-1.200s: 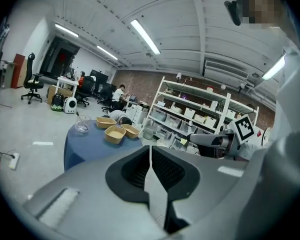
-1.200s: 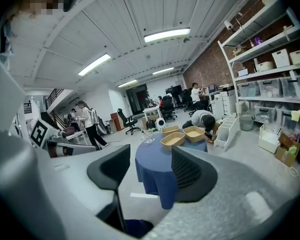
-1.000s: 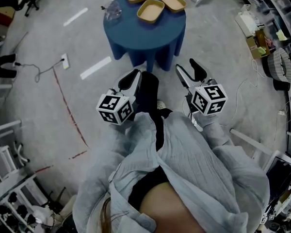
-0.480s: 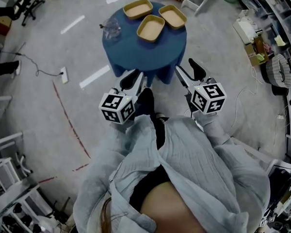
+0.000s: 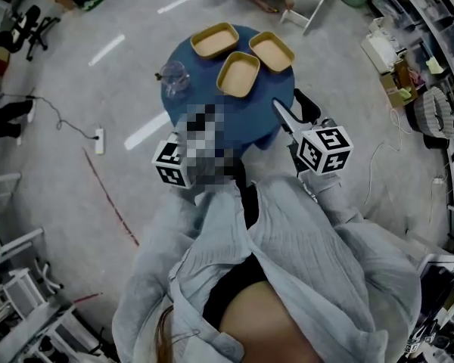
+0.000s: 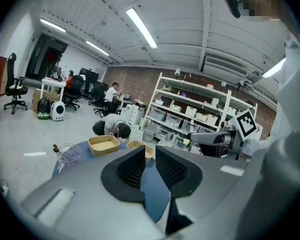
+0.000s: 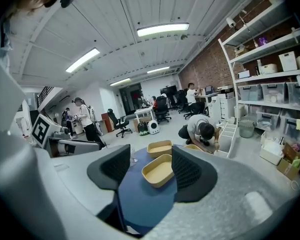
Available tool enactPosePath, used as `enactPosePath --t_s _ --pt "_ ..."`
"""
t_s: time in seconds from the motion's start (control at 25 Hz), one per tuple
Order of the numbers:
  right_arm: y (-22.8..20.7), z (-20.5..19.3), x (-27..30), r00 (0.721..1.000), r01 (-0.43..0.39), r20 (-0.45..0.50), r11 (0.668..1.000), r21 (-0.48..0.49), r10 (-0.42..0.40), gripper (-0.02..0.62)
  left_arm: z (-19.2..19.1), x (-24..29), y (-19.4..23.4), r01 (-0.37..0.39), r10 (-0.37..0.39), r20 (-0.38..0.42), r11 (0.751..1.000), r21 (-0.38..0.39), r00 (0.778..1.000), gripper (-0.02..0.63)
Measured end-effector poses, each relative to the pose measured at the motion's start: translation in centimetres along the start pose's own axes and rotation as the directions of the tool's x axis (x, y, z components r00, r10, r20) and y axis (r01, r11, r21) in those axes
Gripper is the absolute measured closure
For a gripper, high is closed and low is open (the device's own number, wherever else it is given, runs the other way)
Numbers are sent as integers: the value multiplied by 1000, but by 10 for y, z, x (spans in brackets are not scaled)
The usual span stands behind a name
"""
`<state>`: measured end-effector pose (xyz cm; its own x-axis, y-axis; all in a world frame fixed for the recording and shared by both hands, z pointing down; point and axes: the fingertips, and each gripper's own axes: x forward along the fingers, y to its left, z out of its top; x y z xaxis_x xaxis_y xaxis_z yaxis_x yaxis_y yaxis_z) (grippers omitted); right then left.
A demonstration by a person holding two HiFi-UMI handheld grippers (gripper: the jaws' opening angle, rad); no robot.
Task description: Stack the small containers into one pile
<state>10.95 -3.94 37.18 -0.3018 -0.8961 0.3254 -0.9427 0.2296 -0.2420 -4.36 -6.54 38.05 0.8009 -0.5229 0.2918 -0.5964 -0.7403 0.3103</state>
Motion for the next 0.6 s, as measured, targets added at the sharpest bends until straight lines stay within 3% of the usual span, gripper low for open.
enactPosePath --t_s 0.6 --pt "-32 11 63 995 97 2 994 48 -97 344 21 61 57 98 -96 -56 995 26 994 549"
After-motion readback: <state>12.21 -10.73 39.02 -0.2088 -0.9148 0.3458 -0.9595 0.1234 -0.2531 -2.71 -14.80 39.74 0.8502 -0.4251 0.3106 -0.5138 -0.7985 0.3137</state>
